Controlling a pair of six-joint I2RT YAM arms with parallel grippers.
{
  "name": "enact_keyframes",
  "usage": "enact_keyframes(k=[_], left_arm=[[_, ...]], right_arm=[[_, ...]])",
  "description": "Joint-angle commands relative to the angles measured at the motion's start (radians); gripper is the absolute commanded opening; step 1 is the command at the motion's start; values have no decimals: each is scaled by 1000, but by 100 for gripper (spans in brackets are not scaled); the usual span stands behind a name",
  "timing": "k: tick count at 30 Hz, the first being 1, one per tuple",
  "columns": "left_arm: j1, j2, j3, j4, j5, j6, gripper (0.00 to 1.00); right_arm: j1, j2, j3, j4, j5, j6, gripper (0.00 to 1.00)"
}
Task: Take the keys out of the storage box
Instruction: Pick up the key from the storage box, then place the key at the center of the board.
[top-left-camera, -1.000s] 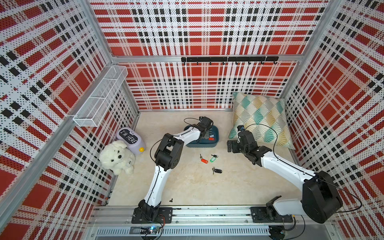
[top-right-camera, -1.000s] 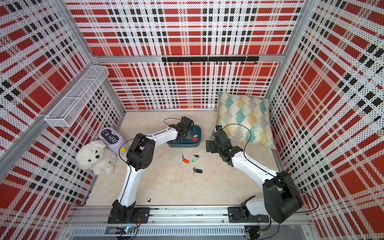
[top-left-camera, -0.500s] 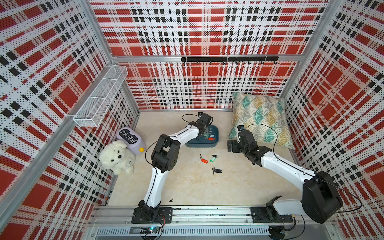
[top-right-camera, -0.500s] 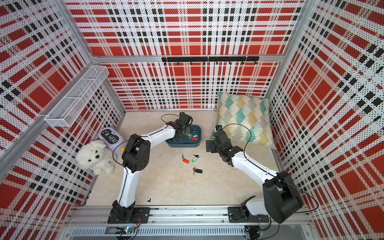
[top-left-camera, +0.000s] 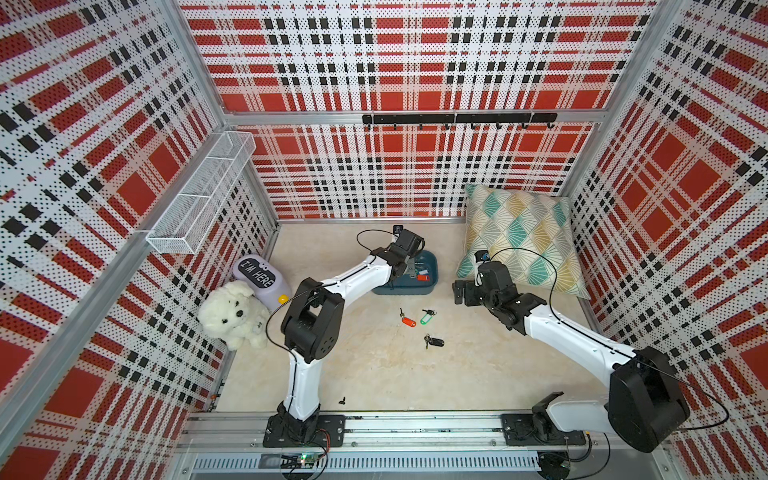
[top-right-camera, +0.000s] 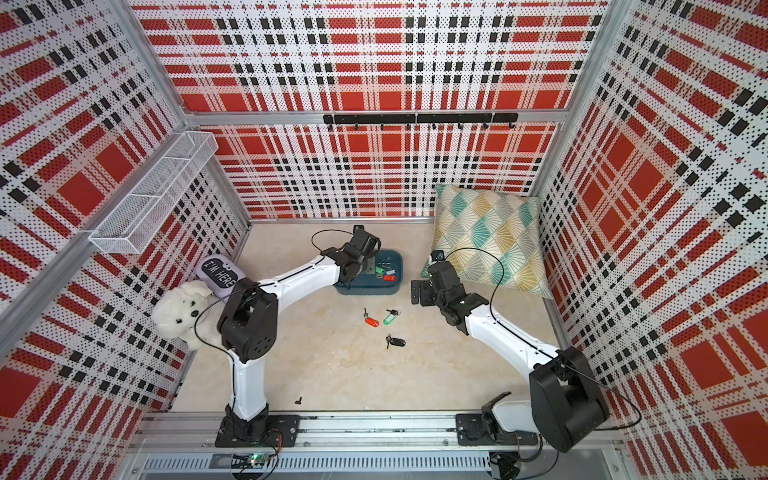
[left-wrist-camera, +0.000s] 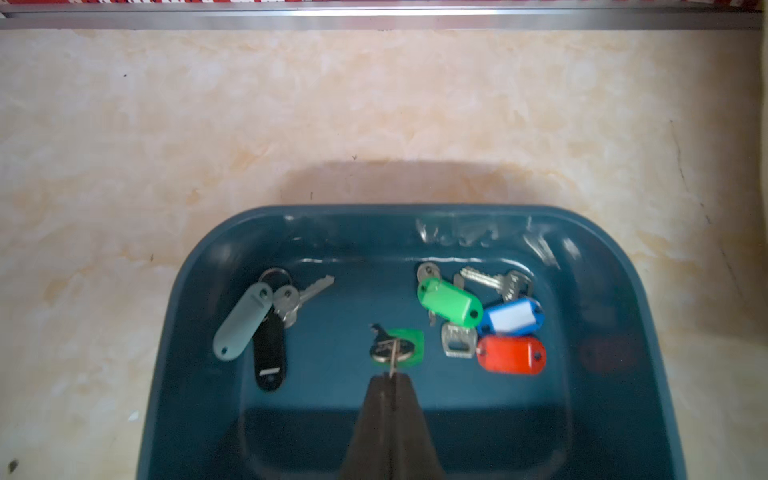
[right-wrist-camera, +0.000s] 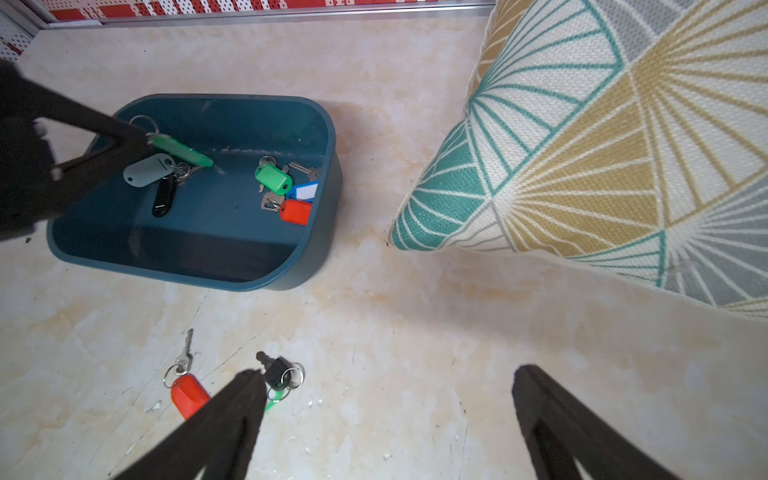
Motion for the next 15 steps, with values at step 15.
enact_keyframes(k=[15], left_arm=[[-204, -590, -669, 194, -83, -191, 0]], right_arm=[[112, -89, 0, -13, 14, 32, 100]])
